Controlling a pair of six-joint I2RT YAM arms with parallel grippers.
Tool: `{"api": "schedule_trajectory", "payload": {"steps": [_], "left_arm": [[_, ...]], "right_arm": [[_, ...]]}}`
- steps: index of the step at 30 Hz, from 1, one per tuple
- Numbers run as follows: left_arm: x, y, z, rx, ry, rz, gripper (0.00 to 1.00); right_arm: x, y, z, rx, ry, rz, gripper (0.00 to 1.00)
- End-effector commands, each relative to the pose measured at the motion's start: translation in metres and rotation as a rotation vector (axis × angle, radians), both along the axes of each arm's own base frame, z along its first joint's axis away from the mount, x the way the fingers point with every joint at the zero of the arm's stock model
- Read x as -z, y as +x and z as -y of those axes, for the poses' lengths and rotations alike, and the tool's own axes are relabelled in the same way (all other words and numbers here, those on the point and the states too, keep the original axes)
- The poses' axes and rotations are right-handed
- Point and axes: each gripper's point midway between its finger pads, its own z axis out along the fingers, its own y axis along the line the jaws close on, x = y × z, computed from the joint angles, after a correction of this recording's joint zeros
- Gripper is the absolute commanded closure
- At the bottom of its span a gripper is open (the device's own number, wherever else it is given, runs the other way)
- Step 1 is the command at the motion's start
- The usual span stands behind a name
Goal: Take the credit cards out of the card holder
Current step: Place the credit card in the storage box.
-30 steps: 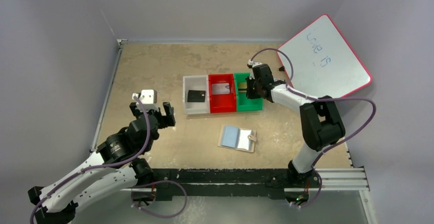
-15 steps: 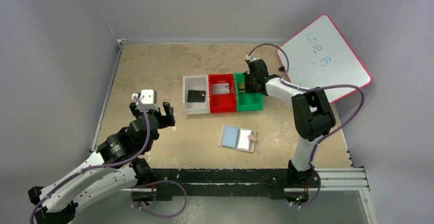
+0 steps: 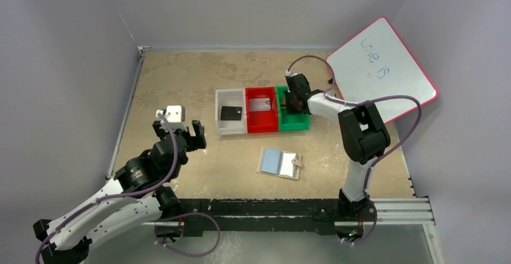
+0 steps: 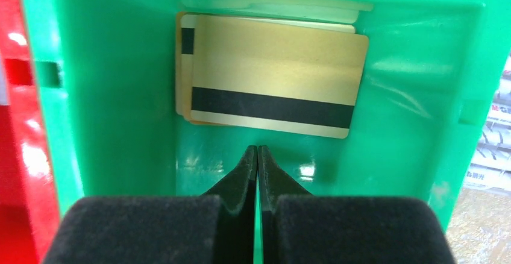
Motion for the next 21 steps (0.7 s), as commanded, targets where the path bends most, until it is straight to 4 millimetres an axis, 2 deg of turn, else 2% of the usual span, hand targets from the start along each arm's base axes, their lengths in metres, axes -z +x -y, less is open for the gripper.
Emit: {"api": "schedule_trajectory", "payload": {"steps": [1,14,18,21], "left_arm": [[-0.015,0.001,-0.003,-0.028,-0.045,0.033,0.2],[-0.014,0.002,-0.003,-0.028,-0.038,0.029,0.2],[-0.013,0.002,-0.002,-0.028,-0.036,0.027,0.2],[-0.013,0.003,-0.002,-0.028,-0.033,0.024,0.2]], "right_arm": [[-0.003,0.013,0.009,0.051,-0.059,0.034,1.0],[-0.01,0.034,0.015,0.096,-0.107,0.087,0.98],[-0.015,0.033,0.015,0.091,-0.101,0.096,0.95],[-0.028,0.028,0.013,0.081,-0.073,0.11,0.92]]}}
